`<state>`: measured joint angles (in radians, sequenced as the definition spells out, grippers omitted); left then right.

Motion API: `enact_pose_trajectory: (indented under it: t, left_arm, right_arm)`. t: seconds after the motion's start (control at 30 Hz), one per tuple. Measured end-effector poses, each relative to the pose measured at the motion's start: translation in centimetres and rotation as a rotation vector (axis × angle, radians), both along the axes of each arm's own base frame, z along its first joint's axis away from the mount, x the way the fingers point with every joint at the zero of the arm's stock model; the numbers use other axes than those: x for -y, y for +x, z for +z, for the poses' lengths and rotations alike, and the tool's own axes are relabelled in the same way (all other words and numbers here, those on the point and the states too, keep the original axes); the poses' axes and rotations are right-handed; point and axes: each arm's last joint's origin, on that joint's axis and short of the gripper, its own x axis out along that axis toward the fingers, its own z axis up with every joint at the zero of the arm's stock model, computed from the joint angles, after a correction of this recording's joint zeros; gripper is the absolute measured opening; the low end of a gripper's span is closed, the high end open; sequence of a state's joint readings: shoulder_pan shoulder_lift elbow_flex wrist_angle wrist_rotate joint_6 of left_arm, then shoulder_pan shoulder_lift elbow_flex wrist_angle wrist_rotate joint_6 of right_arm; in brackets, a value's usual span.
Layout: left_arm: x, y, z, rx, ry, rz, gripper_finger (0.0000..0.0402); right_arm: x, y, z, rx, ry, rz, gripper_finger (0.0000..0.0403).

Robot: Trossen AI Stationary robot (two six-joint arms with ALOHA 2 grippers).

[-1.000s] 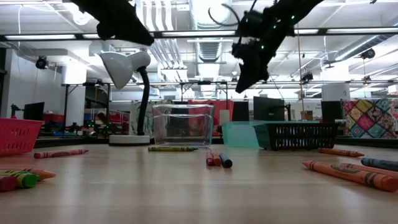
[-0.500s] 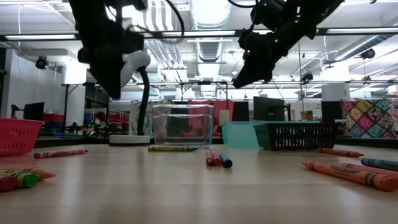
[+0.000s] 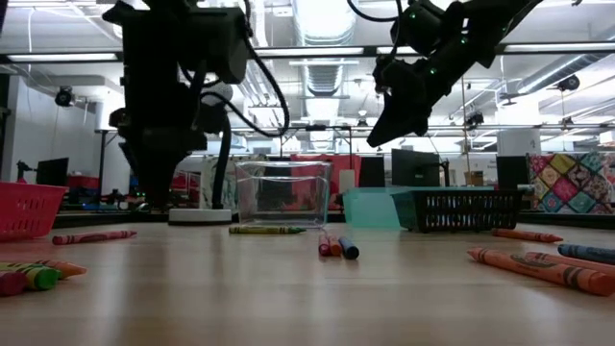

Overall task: Sort crayons
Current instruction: Put the red crayon into the black bin

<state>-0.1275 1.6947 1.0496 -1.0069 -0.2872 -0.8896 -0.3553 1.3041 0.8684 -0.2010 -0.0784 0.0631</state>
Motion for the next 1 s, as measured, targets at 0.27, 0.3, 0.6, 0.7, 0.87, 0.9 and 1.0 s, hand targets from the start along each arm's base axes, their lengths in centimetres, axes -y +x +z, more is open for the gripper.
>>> enact_pose_trajectory:
  t: [0.27, 0.3, 0.6, 0.7, 0.87, 0.9, 1.0]
  left_arm:
    - [1.2, -0.4, -1.0, -0.090, -0.055, -0.013, 0.0142]
    - [1.5, -0.5, -1.1, -0.090, -0.058, -0.018, 0.0141]
    - [1.9, -1.4, -2.2, -0.109, -0.070, 0.014, 0.0127]
    - [1.9, -1.4, -2.7, -0.085, -0.077, 0.013, 0.0121]
    - [1.9, -1.4, -3.0, -0.068, -0.089, 0.012, 0.0112]
    - [1.9, -1.4, -3.1, -0.063, -0.096, 0.011, 0.0110]
    - [1.9, -1.5, -3.5, -0.046, -0.103, 0.008, 0.0097]
  right_arm:
    - [0.0, 0.0, -0.1, -0.003, 0.007, -0.005, 0.0066]
    - [0.0, 0.0, -0.1, -0.003, 0.007, -0.005, 0.0066]
    - [0.0, 0.0, -0.1, -0.002, 0.007, -0.005, 0.0073]
    - [0.0, 0.0, -0.1, -0.001, 0.006, -0.005, 0.0070]
    - [0.0, 0.0, -0.1, 0.000, 0.007, -0.006, 0.0069]
    - [0.0, 0.0, -0.1, 0.001, 0.012, -0.010, 0.0070]
    - [-0.1, 0.0, -0.1, 0.004, 0.024, -0.019, 0.0074]
